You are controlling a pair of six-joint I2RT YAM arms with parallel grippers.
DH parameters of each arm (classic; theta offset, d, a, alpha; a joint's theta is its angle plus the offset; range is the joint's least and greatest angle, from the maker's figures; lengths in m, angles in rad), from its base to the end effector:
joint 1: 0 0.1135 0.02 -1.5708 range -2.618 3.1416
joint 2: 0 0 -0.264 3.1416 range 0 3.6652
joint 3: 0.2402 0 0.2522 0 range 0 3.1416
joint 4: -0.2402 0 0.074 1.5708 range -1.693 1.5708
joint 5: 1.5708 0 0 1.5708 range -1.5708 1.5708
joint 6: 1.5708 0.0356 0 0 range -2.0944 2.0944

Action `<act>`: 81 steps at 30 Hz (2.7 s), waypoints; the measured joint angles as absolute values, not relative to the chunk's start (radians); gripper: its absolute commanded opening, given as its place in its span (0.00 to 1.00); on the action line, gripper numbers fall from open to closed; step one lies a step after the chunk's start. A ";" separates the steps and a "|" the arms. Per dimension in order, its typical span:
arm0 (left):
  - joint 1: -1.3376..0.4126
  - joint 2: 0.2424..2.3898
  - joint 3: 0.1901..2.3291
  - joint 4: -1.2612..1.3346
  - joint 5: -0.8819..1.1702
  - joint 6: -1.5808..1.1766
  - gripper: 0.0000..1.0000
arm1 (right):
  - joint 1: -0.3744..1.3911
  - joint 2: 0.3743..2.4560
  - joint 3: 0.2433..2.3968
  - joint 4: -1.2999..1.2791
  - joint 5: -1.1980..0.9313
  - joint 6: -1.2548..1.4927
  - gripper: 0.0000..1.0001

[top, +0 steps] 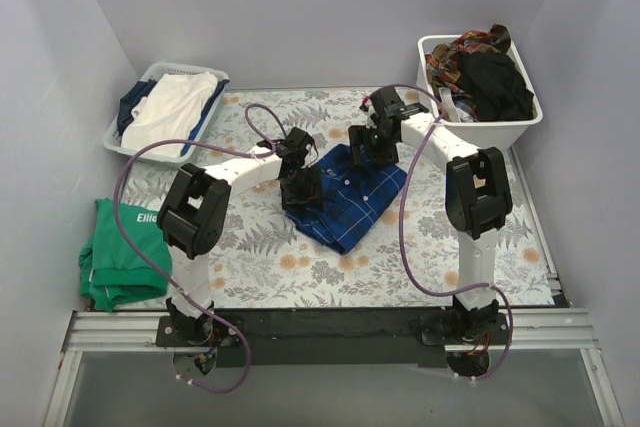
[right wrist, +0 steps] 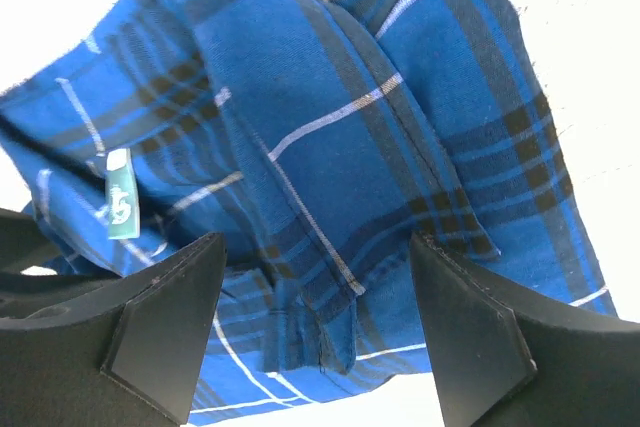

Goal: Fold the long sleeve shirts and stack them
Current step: Fold the shirt

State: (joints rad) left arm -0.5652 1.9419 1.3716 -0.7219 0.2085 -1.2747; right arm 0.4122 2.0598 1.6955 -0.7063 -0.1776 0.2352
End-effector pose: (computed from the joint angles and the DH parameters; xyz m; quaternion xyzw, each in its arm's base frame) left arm 0.3205 -0.2120 0.1731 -0.3286 0.9286 -0.1723 0.0017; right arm 0.4066 0.1847 0.2197 -0.1072 0.9594 0.1599 0.2064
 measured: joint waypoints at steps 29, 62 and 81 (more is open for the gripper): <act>-0.400 2.120 1.664 -0.699 0.246 -1.119 0.53 | 0.432 1.813 1.269 -0.434 -0.408 0.469 0.77; -0.406 1.600 1.462 -0.650 0.167 -1.219 0.00 | 0.434 1.741 1.247 -0.349 -0.402 0.481 0.80; -0.316 1.926 1.505 -0.617 -0.009 -1.257 0.50 | 0.388 1.777 1.385 -0.419 -0.235 0.434 0.86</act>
State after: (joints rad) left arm -0.3161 1.9263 1.5055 -0.6167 -0.0086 -1.2568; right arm 0.3882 1.7771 1.3849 -0.4194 -0.2348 0.4343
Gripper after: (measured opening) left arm 0.387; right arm 0.871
